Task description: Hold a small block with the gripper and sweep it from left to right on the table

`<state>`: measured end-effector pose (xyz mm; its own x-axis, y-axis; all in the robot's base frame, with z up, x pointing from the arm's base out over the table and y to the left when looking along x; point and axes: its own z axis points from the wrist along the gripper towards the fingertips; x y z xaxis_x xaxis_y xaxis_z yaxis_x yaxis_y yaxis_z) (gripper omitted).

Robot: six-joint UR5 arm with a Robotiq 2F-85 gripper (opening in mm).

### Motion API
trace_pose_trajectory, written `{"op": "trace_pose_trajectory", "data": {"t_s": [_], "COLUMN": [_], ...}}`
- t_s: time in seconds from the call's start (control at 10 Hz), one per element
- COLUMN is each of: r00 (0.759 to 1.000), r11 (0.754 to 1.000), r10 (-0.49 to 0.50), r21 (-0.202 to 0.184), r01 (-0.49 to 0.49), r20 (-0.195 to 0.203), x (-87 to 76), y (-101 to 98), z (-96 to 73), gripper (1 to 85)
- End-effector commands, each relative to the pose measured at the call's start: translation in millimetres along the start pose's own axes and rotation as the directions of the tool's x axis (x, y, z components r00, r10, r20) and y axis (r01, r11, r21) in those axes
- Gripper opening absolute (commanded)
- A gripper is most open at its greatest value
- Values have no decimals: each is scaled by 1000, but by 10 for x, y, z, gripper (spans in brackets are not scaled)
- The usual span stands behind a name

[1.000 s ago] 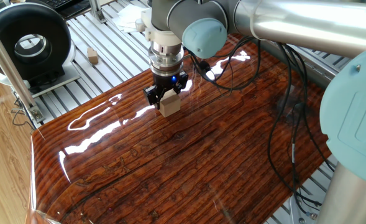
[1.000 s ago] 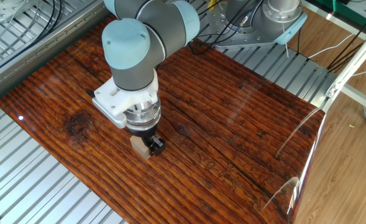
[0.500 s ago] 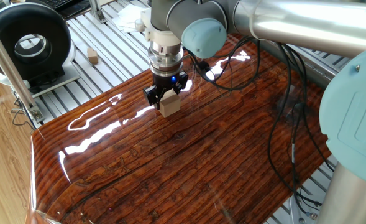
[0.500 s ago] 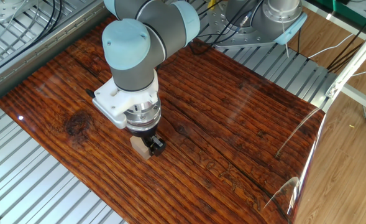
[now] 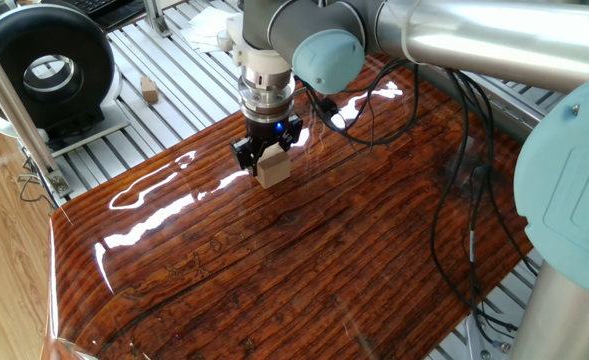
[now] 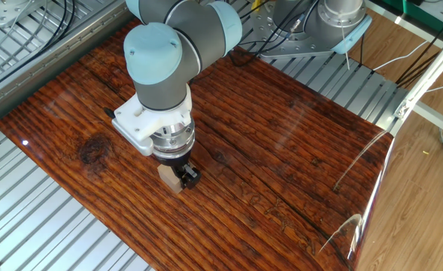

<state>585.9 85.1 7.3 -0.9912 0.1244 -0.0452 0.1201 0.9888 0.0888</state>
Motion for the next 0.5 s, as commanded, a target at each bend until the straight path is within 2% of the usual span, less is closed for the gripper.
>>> {"op": "trace_pose_trajectory", "data": {"t_s": [0.0,0.4], "r00": [1000,1000], "r11": [1000,1000], "r10": [9,11], "r21": [-10,-13], "r01": [-9,-11], "r20": [0,0], "x": [-10,-12], "y": [19,43], "z": [-14,-21], "gripper": [10,10]}}
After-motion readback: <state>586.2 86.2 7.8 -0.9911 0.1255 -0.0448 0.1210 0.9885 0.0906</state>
